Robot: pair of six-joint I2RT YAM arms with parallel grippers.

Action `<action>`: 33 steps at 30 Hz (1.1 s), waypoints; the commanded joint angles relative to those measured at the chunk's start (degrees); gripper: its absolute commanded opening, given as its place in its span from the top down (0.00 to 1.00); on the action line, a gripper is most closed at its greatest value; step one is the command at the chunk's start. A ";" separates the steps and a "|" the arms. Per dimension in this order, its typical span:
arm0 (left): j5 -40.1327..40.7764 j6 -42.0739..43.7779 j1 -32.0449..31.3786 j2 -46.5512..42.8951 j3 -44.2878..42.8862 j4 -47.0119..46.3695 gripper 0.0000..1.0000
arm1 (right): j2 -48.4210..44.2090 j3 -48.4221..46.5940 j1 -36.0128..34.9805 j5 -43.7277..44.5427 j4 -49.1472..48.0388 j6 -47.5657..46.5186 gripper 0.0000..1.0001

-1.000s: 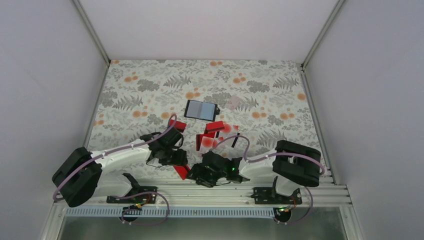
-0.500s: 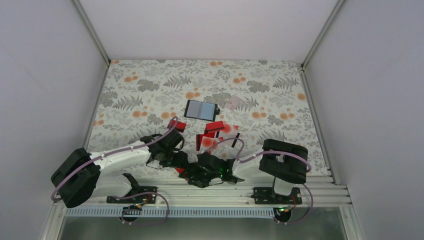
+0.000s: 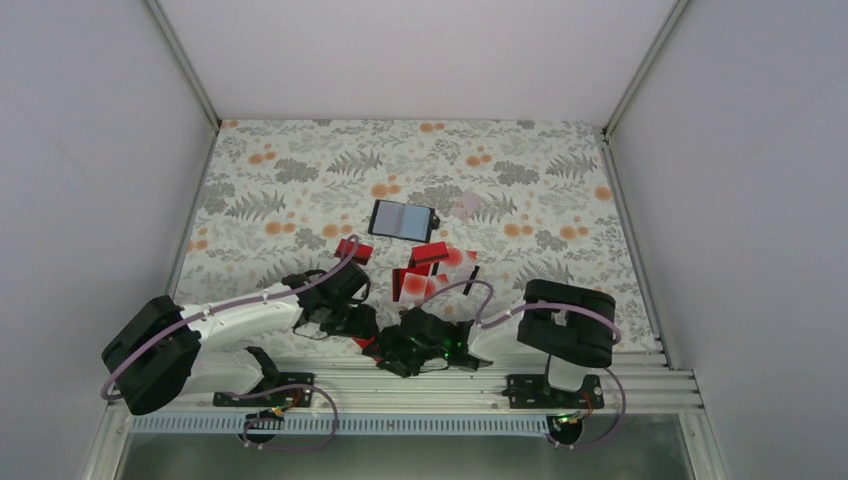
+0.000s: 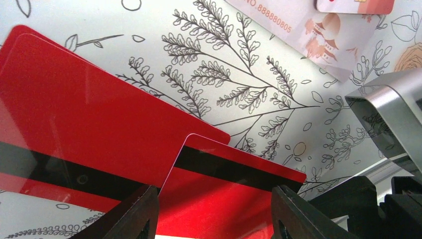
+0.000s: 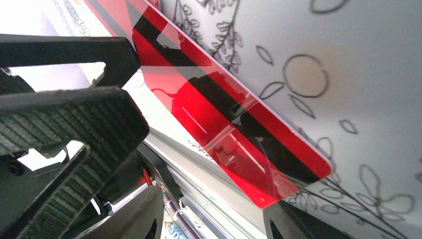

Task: Put the credit cards into the card holder

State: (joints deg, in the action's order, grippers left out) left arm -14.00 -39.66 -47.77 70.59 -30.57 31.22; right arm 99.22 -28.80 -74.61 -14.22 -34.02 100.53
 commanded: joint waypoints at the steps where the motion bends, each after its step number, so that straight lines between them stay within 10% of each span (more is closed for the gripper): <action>1: -4.91 -1.37 -1.90 0.68 1.97 -1.04 0.43 | -0.23 1.87 -0.72 4.09 -0.21 0.27 0.50; 33: -6.75 -1.55 -2.97 1.56 2.09 -1.56 0.49 | -6.63 -2.37 -0.76 9.12 5.20 -4.25 0.59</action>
State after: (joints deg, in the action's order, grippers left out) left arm -14.09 -40.77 -49.30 70.65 -30.09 29.85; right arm 94.52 -28.53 -75.31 -10.00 -26.52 97.69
